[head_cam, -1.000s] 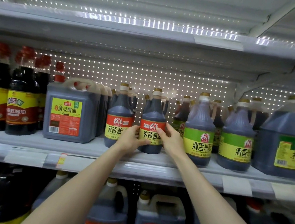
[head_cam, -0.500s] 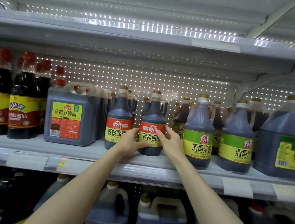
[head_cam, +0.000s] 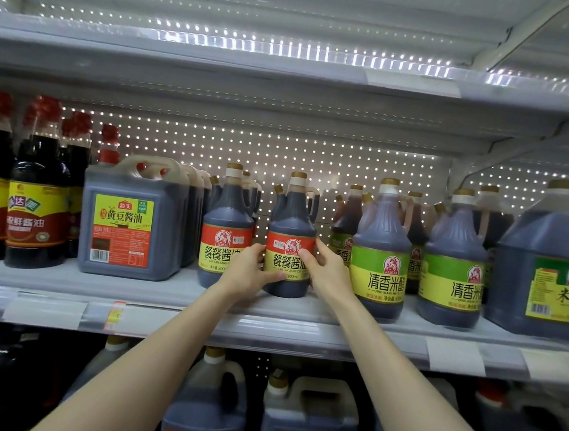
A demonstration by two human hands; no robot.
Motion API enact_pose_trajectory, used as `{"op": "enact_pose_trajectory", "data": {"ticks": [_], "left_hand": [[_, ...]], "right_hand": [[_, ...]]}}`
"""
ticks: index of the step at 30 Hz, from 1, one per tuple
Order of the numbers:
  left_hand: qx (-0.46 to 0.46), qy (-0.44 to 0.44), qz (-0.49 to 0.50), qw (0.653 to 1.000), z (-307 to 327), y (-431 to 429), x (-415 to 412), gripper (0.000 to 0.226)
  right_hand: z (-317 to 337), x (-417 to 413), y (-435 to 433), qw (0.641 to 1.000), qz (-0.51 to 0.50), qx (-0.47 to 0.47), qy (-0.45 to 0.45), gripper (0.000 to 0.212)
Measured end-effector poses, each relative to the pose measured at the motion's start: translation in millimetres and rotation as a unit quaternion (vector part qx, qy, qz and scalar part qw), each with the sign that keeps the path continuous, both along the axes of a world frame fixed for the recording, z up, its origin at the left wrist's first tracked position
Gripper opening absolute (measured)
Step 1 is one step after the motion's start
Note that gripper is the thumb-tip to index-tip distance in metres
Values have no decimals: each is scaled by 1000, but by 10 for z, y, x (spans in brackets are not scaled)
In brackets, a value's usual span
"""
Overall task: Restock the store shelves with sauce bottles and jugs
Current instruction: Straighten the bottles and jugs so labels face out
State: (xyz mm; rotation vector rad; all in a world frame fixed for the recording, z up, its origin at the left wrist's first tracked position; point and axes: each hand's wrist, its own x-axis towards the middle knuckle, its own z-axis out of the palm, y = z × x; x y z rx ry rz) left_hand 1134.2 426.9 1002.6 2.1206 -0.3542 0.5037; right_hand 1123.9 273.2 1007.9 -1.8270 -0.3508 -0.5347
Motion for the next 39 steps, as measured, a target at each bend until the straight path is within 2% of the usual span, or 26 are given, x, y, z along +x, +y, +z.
{"op": "enact_pose_trajectory", "data": {"ticks": [19, 39], "left_hand": [[5, 11, 0, 1000, 4, 8, -22, 57], [12, 18, -7, 1000, 32, -6, -63, 55]], "right_hand": [[-2, 2, 7, 998, -42, -30, -19, 40], [-4, -19, 3, 998, -44, -37, -23, 43]]}}
